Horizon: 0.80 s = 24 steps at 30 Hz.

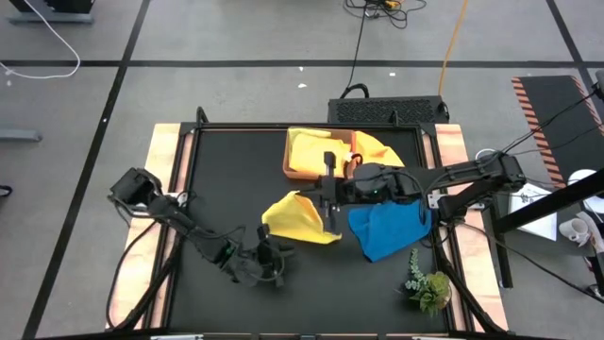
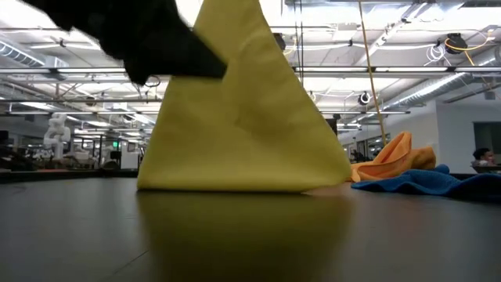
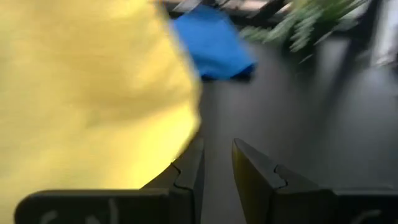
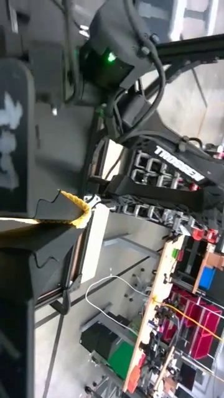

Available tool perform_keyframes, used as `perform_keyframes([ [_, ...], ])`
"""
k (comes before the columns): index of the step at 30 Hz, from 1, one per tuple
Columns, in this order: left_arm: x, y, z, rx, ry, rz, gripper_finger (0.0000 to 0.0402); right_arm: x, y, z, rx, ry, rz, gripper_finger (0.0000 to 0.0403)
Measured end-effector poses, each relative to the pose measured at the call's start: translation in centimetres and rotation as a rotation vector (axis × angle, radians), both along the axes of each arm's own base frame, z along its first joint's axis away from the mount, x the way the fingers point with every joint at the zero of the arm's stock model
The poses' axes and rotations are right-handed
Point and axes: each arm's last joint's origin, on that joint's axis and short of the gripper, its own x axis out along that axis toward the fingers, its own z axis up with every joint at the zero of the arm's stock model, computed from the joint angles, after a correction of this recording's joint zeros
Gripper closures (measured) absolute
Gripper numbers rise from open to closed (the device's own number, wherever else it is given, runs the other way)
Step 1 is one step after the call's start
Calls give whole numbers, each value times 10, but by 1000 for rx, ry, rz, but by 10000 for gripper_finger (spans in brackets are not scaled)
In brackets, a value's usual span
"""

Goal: Fold microfiber towels
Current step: Fold the yellow microfiber cloth

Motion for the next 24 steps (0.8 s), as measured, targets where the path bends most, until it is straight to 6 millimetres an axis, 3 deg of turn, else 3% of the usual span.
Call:
perform_keyframes([
  [2, -2, 3, 0, 24, 20, 24, 321, -1, 3, -2, -12, 28, 10, 403],
  [7, -11, -2, 23, 66, -37, 1, 321, -3, 15, -15, -16, 114, 46, 403],
  [14, -25, -5, 53, 99, -148, 66, 321, 4, 33, -64, 31, 204, 71, 403],
  [19, -26, -3, 62, 121, -215, 164, 321, 11, 36, -92, 72, 166, 66, 403],
  [24, -18, 9, 62, 132, -213, 206, 321, 18, 37, -105, 85, 168, 59, 403],
])
